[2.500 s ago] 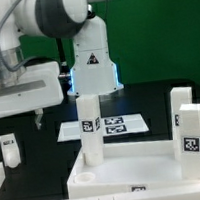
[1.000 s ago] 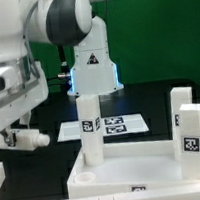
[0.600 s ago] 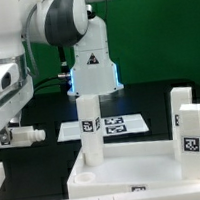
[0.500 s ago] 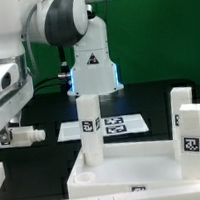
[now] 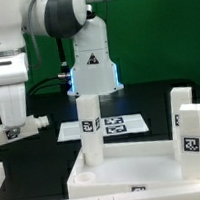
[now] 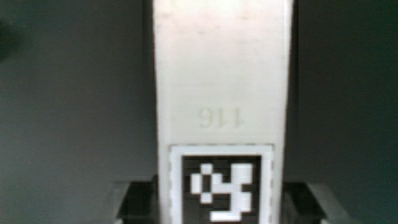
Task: Assemble desk
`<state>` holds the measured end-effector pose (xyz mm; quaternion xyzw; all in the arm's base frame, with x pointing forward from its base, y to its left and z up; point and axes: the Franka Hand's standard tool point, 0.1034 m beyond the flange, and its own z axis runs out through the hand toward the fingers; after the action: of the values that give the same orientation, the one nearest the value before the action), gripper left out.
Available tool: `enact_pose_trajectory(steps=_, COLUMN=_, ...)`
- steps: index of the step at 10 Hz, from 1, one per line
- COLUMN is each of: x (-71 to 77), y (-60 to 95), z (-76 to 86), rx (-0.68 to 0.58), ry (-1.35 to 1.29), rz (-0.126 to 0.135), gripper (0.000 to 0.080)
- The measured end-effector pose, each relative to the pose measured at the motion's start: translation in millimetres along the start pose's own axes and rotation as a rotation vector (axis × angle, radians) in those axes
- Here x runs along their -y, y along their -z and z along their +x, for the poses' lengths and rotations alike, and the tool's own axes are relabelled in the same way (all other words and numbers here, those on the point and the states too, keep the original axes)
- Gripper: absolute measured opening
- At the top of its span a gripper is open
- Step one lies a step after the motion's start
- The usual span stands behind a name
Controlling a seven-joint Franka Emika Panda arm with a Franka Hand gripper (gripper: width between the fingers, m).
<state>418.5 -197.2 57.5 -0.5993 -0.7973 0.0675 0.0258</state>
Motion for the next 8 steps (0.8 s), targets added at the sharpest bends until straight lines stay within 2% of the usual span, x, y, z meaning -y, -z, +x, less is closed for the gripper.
enact_pose_trajectory(steps=1, x=1.7, y=-0.9, z=0.4, rx=0.002, ry=0.093, rz=0.012, gripper=0.0284)
enact_pose_trajectory(steps=2, x=1.3, y=-3.2, z=9.8, rx=-0.023, ry=0.205, rz=0.031, gripper=0.0284)
enact_pose_trajectory(steps=3, x=-9.4, y=-1.0, z=25.8, rx=-0.054, ry=0.289, rz=0.049, gripper=0.0284)
enact_pose_trajectory(steps=4, x=-23.6, y=2.7, z=42.2, rx=-0.072, ry=0.331, rz=0.054, gripper=0.0284)
enact_pose_trajectory(steps=5, x=-29.4, y=5.0, z=49.5, rx=-0.072, ry=0.372, rz=0.045, gripper=0.0284)
enact_pose_trajectory(steps=8, x=-23.0, y=3.5, z=40.6, rx=-0.055, ry=0.518, rz=0.065, gripper=0.0284)
